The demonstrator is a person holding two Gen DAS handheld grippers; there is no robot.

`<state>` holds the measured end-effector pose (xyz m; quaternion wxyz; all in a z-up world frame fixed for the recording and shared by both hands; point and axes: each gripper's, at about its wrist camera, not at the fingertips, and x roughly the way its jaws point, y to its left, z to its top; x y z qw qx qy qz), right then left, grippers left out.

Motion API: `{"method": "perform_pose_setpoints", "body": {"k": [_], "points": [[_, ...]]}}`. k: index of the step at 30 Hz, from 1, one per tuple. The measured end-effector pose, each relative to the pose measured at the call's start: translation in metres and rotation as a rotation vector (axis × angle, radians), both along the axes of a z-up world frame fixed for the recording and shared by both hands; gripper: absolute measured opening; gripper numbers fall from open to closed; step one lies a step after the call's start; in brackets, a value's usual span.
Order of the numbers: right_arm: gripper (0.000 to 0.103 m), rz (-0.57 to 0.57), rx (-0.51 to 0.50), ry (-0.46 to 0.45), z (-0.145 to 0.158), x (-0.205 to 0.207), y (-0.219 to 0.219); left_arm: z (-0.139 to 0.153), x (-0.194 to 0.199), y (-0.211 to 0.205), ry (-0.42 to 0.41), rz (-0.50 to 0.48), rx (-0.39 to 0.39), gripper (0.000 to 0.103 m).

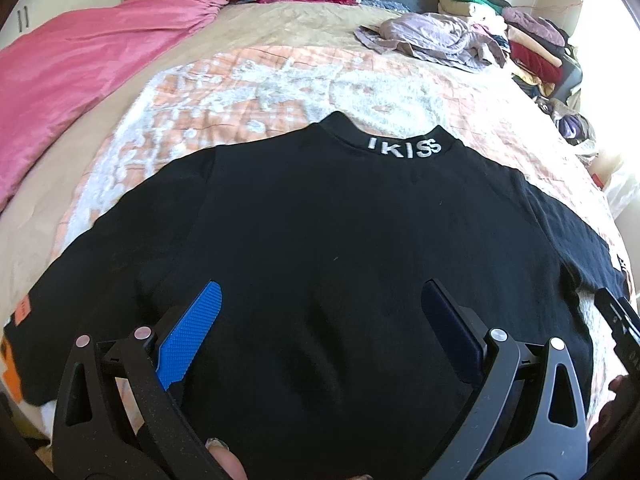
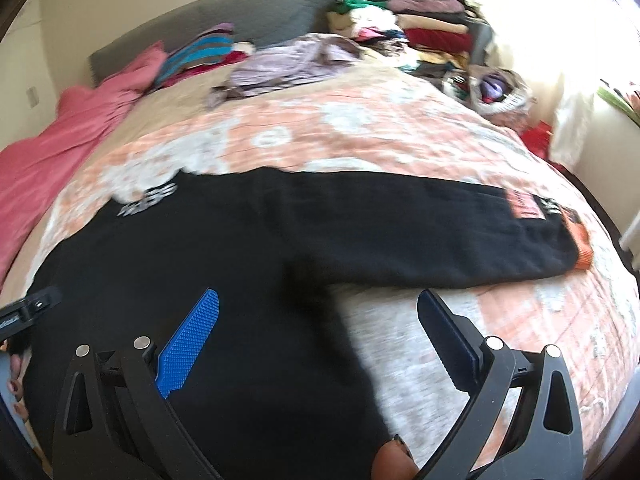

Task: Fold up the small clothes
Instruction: 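Grasp the orange cuff of the sleeve nearest the right tool, then lift the sleeve with the right tool and carry it across the shirt body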

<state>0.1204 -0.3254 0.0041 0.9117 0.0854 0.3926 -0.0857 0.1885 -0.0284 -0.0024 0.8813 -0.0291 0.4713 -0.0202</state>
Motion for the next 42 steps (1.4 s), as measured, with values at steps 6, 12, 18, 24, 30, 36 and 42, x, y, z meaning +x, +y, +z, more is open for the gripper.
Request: {"method": "perform_pose_setpoints", "body": {"k": [6, 12, 18, 24, 30, 36, 42], "points": [[0.099, -0.194, 0.057, 0.025, -0.014, 0.005, -0.070, -0.008, 0.024, -0.013, 0.008, -0.033, -0.011, 0.094], [0.099, -0.336, 0.117, 0.047, -0.024, 0.001, -0.131, -0.013, 0.044, -0.021, 0.005, -0.045, -0.012, 0.094], [0.099, -0.482, 0.193, 0.047, -0.036, -0.012, -0.192, -0.019, 0.064, -0.027, 0.002, -0.052, -0.009, 0.094], [0.099, -0.560, 0.334, 0.016, -0.053, -0.018, -0.235, -0.032, 0.076, -0.027, 0.014, -0.044, -0.016, 0.094], [0.059, -0.618, 0.336, -0.056, -0.054, -0.012, -0.255, -0.036, 0.075, -0.018, 0.010, -0.033, -0.067, 0.094], [0.020, -0.535, 0.365, -0.199, -0.034, -0.016, -0.251, -0.023, 0.068, -0.011, -0.029, -0.049, -0.078, 0.094], [0.016, -0.385, 0.332, -0.294, 0.004, -0.017, -0.215, -0.003, 0.058, -0.005, -0.063, -0.065, -0.091, 0.094]]}}
